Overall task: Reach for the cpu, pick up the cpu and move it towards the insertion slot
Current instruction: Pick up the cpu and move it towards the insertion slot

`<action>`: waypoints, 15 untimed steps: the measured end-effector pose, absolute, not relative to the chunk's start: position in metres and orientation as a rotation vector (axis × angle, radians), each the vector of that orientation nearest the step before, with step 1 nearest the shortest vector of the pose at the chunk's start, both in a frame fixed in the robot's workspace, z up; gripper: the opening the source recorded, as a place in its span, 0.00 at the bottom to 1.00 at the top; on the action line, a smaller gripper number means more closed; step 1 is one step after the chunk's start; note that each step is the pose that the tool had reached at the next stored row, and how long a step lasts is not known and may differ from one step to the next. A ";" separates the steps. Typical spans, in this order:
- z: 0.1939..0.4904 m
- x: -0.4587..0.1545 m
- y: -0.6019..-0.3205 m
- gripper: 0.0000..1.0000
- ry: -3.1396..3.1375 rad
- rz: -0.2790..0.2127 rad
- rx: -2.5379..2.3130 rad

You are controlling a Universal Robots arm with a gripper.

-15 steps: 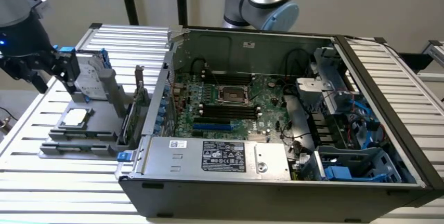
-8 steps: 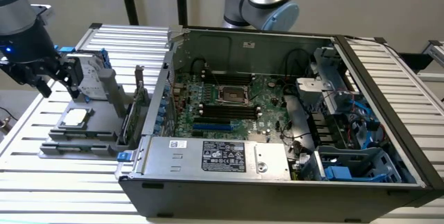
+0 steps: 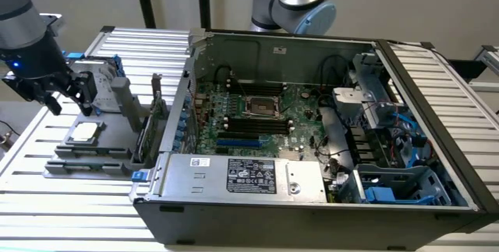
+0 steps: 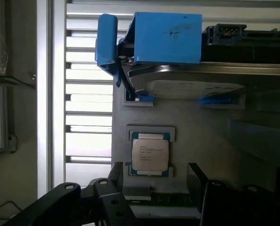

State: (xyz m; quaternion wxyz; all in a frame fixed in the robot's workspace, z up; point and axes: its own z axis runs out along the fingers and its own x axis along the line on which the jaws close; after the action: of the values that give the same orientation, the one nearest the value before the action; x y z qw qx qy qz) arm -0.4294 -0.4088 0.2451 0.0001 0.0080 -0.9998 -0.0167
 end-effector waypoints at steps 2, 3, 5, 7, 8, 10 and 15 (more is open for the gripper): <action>0.242 -0.429 -0.409 0.65 -3.141 -0.053 0.025; 0.240 -0.429 -0.409 0.65 -3.141 -0.053 0.025; 0.236 -0.429 -0.409 0.65 -3.141 -0.052 0.025; 0.232 -0.429 -0.410 0.65 -3.141 -0.053 0.025; 0.231 -0.429 -0.410 0.65 -3.141 -0.053 0.025; 0.227 -0.429 -0.410 0.65 -3.141 -0.053 0.025; 0.218 -0.429 -0.411 0.65 -3.141 -0.053 0.025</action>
State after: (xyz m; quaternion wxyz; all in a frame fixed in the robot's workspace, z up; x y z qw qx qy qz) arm -0.4293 -0.4106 0.2179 0.0002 0.0080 -0.9998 -0.0167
